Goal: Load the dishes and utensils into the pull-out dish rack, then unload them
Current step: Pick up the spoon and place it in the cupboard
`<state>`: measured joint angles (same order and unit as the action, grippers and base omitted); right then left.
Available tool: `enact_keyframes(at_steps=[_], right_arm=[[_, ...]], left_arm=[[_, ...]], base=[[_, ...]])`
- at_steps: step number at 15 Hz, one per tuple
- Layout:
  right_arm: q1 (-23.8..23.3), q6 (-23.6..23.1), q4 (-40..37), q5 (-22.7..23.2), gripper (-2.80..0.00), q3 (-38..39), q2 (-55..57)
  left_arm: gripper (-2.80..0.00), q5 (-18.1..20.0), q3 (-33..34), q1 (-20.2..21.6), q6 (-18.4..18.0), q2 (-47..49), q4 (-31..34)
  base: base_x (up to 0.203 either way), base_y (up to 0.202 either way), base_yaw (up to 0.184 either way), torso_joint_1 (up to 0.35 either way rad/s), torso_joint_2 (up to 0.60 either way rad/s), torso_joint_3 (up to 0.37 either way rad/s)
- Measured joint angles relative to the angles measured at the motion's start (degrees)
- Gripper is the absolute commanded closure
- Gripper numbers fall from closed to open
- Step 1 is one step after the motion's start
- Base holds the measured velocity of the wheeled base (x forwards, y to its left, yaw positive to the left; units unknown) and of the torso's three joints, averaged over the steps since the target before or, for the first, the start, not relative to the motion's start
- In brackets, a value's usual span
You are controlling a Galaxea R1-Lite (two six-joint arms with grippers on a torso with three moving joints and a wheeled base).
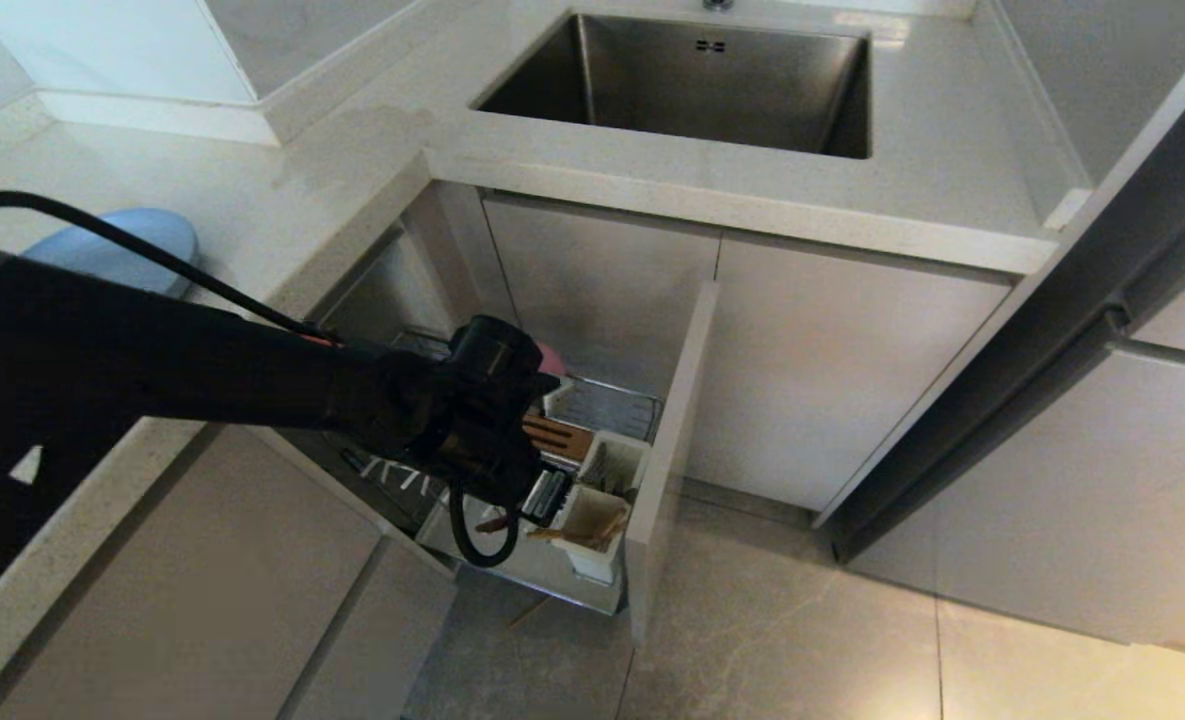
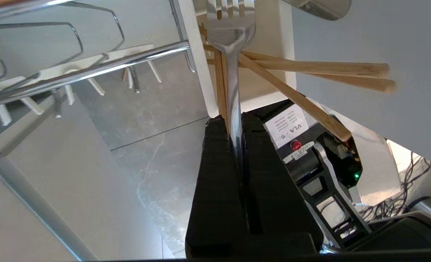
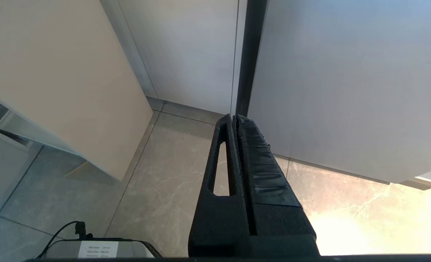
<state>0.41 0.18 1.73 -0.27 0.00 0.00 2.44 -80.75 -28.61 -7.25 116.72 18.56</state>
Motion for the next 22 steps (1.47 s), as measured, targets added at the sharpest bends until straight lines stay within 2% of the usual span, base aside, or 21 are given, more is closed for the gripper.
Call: enact_keyframes(at_steps=[6, 10, 15, 22], right_arm=[[0.0, 0.0, 0.0, 0.0, 0.00, 0.0, 0.0], [0.0, 0.0, 0.0, 0.0, 0.00, 0.0, 0.0], [0.0, 0.0, 0.0, 0.0, 0.00, 0.0, 0.0], [0.0, 0.0, 0.0, 0.0, 0.00, 0.0, 0.0]], left_arm=[[0.00, -0.2, -3.8, -1.0, 1.3, 3.7, -0.1], [0.00, -2.2, -5.9, -1.7, 1.4, 6.1, -0.3], [0.00, -2.4, -7.4, -1.7, 2.3, 8.3, -0.5], [0.00, -4.8, -9.7, -1.7, 3.6, 11.2, -5.9]], base=[[0.000, 0.000, 0.000, 0.000, 0.00, 0.000], [0.000, 0.000, 0.000, 0.000, 0.00, 0.000], [0.000, 0.000, 0.000, 0.000, 0.00, 0.000], [0.000, 0.000, 0.000, 0.000, 0.00, 0.000]])
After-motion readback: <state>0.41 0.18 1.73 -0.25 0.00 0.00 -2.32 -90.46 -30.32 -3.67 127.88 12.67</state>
